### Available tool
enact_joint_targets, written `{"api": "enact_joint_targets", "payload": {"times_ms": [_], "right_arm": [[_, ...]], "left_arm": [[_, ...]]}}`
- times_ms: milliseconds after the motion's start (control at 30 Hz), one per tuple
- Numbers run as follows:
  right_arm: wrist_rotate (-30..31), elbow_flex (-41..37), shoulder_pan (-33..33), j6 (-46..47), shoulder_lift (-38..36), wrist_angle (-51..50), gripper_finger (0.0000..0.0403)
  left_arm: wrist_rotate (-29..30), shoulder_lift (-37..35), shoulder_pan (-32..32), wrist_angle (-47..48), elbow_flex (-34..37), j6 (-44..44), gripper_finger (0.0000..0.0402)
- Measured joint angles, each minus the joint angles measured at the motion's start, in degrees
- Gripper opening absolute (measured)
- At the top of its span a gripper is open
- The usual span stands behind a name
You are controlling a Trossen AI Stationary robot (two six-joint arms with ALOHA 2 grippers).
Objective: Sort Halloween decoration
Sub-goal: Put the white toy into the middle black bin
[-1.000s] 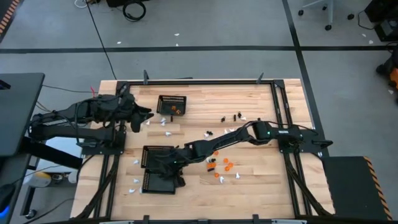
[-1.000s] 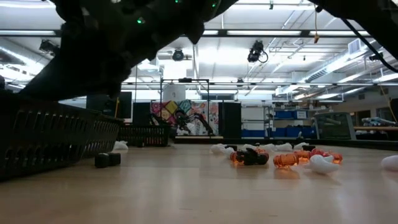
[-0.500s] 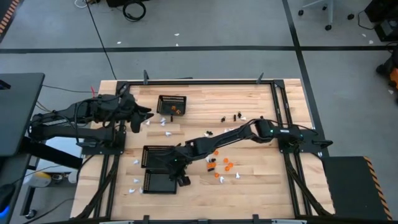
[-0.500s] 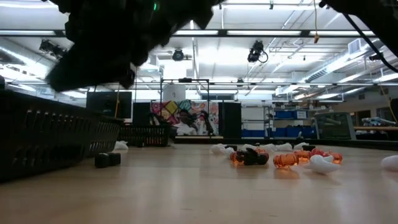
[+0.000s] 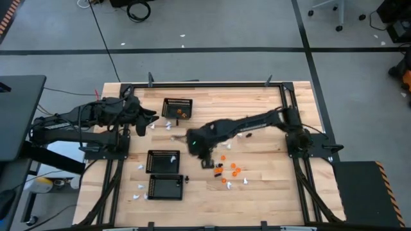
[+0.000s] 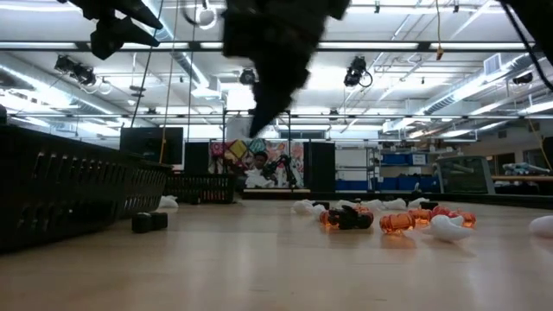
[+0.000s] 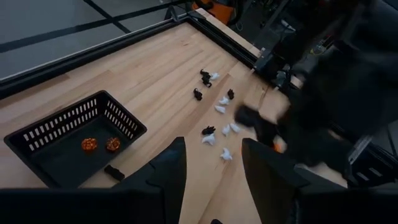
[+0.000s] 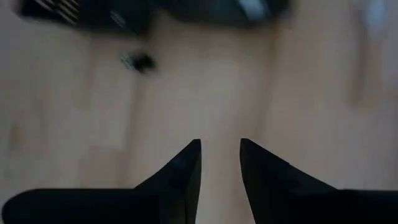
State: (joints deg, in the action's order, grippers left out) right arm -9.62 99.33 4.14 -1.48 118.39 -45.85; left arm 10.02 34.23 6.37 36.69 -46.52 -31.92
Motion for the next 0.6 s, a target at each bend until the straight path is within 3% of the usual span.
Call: {"api": "enact_joint_targets", "payload": {"times_ms": [233,333,467,600], "right_arm": [[7.9,-18.1,-6.4,2.8,-9.9,2.4,0.0115],[7.9,-22.6,-9.5,1.6,-12.7,5.9,0.0119],[3.5,-26.0,-12.5,-2.2,-12.5,7.9,0.0151],[5.0,-26.8,-13.3,-3.1,-12.6,6.7,0.0200]], "left_arm": [[0.3,2.3,0.0,-0.1,0.0,-0.5,0.0162],[1.0,3.8,0.0,-0.1,0.0,-0.5,0.0162],[2.5,5.8,0.0,-0.2,0.0,-0.5,0.0162],[2.6,7.2,0.0,-1.4,0.0,-0.6,0.0162]]}}
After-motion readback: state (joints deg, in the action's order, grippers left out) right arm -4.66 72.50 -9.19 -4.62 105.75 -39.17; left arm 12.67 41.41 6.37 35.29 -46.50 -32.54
